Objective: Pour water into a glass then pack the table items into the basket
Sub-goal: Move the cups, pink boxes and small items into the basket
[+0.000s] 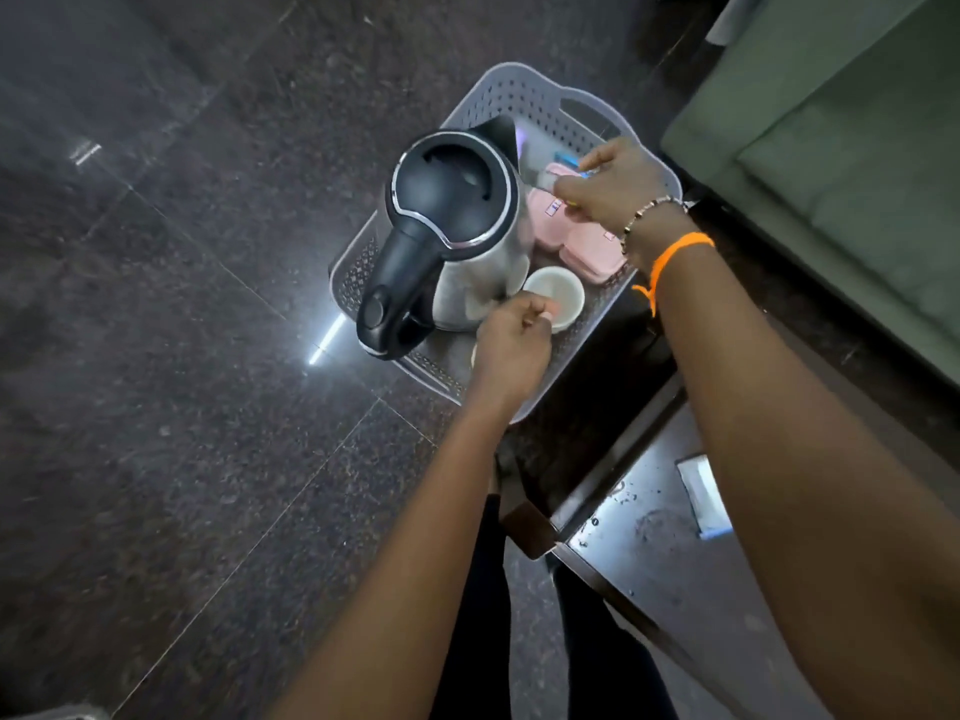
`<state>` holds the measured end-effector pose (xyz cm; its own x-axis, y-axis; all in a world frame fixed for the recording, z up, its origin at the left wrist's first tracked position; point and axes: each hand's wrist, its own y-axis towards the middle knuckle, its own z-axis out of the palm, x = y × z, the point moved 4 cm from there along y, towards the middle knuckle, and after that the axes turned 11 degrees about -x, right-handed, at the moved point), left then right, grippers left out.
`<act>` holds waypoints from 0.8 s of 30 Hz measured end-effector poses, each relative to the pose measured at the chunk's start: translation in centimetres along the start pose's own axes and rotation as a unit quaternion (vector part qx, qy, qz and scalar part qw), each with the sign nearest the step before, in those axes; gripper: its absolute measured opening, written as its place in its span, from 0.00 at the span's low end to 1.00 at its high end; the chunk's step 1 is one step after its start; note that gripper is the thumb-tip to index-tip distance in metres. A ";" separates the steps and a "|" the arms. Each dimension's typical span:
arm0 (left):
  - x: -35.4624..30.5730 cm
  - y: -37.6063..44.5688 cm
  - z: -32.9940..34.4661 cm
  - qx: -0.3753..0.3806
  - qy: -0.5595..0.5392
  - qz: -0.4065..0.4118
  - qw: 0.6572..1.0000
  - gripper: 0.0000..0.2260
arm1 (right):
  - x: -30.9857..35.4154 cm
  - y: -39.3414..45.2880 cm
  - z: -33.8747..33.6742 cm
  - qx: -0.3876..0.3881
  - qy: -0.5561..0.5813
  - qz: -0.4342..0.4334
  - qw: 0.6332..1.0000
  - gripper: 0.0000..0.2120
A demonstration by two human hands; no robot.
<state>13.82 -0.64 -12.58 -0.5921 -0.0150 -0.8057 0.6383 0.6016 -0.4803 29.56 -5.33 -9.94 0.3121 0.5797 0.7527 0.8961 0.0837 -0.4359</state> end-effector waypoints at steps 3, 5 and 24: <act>0.4 0.5 0.7 0.019 0.024 0.018 0.999 0.08 | 1.2 2.7 1.0 -0.040 -0.122 -0.068 0.989 0.09; 0.5 0.8 1.2 0.032 0.006 0.012 0.999 0.07 | 1.9 3.9 2.3 -0.020 -0.191 -0.113 0.975 0.12; 0.7 2.3 2.1 0.062 -0.018 -0.011 0.998 0.09 | 3.1 10.0 9.1 0.146 -0.522 -0.295 0.786 0.09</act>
<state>15.93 -0.93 -14.95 -0.5904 -0.0572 -0.8051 0.6828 0.4966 -0.5359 36.64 4.66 -16.46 -0.6981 0.7063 0.1171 0.6285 0.6829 -0.3722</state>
